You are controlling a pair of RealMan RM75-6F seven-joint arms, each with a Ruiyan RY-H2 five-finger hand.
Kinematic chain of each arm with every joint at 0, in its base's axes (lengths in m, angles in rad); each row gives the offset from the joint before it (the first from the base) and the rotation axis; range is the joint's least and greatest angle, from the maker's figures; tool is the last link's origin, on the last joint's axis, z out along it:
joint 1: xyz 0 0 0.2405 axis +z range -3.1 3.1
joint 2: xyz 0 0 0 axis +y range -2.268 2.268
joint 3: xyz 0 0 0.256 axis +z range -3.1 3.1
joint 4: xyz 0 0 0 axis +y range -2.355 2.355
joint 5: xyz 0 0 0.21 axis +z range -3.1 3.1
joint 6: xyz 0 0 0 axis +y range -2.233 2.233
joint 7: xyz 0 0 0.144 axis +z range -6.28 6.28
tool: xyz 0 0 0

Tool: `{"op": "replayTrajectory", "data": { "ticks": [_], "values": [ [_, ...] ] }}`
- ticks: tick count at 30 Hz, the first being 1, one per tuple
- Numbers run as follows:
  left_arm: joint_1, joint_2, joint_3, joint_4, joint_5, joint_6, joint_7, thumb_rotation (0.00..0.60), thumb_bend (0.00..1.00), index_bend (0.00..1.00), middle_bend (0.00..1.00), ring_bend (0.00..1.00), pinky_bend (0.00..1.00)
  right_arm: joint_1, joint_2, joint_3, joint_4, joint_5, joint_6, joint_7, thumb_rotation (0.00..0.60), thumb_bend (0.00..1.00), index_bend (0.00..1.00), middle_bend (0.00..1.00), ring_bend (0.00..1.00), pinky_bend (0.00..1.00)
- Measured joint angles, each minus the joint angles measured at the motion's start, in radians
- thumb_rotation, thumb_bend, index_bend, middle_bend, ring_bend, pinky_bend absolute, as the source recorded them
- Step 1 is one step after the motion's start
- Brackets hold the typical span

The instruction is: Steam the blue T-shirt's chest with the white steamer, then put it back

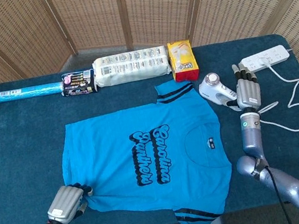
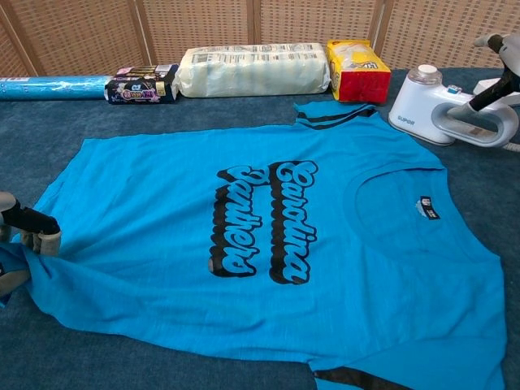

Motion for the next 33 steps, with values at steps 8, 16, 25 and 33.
{"op": "replayTrajectory", "data": {
  "ticks": [8,16,25,33],
  "values": [
    [-0.011,0.04,0.007,-0.054,-0.057,-0.036,0.05,0.6,0.32,0.38,0.44,0.29,0.39,-0.049,0.091,-0.028,-0.179,-0.003,0.046,-0.039,0.549,0.1,0.0,0.02,0.0,0.01],
    [-0.012,0.079,0.019,-0.096,-0.089,-0.045,0.071,0.6,0.2,0.17,0.33,0.21,0.35,-0.105,0.168,-0.067,-0.337,-0.021,0.097,-0.057,0.55,0.1,0.0,0.02,0.0,0.01],
    [0.012,0.11,0.026,-0.113,-0.067,0.009,0.052,0.6,0.12,0.06,0.26,0.16,0.19,-0.202,0.295,-0.129,-0.541,-0.057,0.169,-0.049,0.548,0.1,0.0,0.04,0.02,0.04],
    [0.066,0.151,0.023,-0.096,-0.021,0.112,-0.033,0.6,0.15,0.06,0.26,0.16,0.24,-0.283,0.352,-0.186,-0.61,-0.148,0.257,0.031,0.551,0.13,0.09,0.18,0.18,0.22]
  ]
}}
